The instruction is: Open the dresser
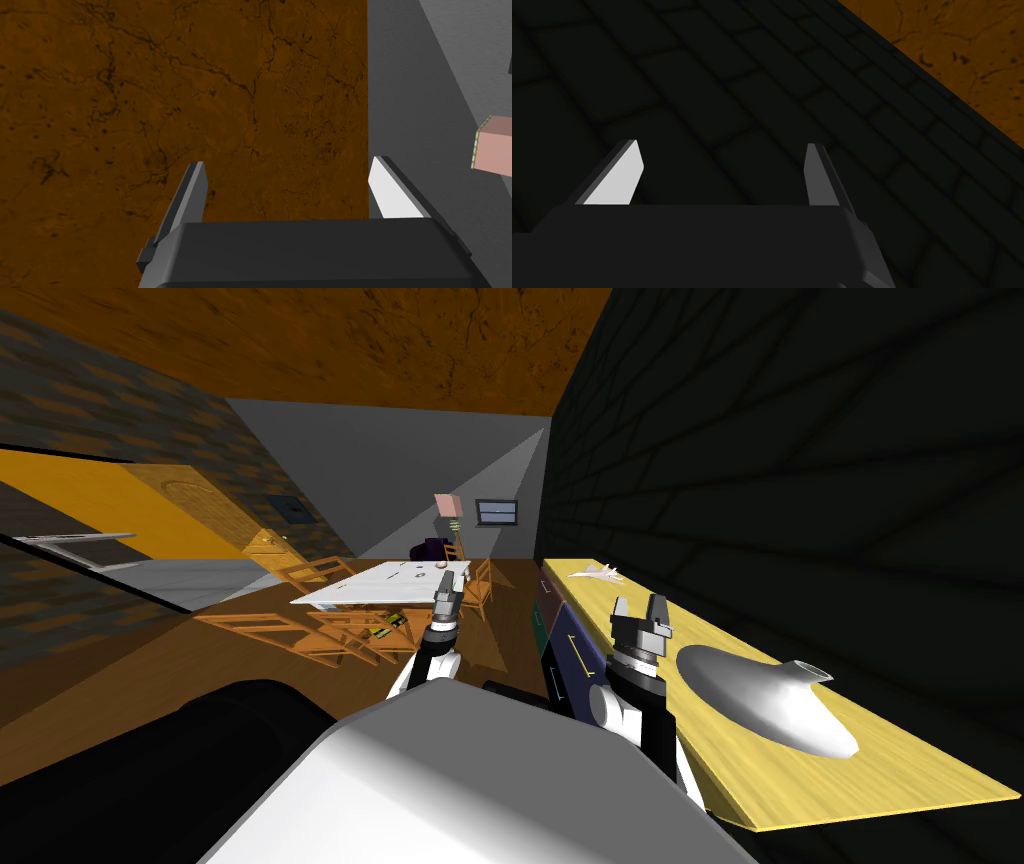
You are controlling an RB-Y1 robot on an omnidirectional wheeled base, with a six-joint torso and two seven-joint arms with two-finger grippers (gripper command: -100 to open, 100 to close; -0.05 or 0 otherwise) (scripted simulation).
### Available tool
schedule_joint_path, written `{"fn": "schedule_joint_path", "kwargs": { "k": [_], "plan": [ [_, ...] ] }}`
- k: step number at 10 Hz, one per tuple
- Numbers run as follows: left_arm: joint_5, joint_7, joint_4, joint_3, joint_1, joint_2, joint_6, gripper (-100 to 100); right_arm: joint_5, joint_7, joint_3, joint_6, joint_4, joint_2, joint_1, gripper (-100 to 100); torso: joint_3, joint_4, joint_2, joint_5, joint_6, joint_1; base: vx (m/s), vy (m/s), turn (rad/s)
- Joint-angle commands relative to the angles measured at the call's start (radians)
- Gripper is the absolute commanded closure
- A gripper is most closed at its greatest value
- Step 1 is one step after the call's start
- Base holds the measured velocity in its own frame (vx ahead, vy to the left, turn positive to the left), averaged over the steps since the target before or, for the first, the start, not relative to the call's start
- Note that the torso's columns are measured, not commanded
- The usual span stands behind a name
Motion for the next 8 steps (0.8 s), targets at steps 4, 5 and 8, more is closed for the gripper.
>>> {"fn": "schedule_joint_path", "kwargs": {
  "k": [4,5,8],
  "plan": [
    [0.0,0.0,0.0,0.0,0.0,0.0,0.0,0,0.0,0.0,0.0,0.0,0.0,0.0,0.0,0,-0.497,0.248,0.248,0.0,0.0,0.0,0.0,0.0,0.0],
    [0.0,0.0,0.0,0.0,0.0,0.0,0.0,0,0.0,0.0,0.0,0.0,0.0,0.0,0.0,0,-0.644,0.322,0.322,0.0,0.0,0.0,0.0,0.0,0.0],
    [0.0,0.0,0.0,0.0,0.0,0.0,0.0,0,0.0,0.0,0.0,0.0,0.0,0.0,0.0,0,-1.087,0.544,0.544,0.0,0.0,0.0,0.0,0.0,0.0]
  ]
}}
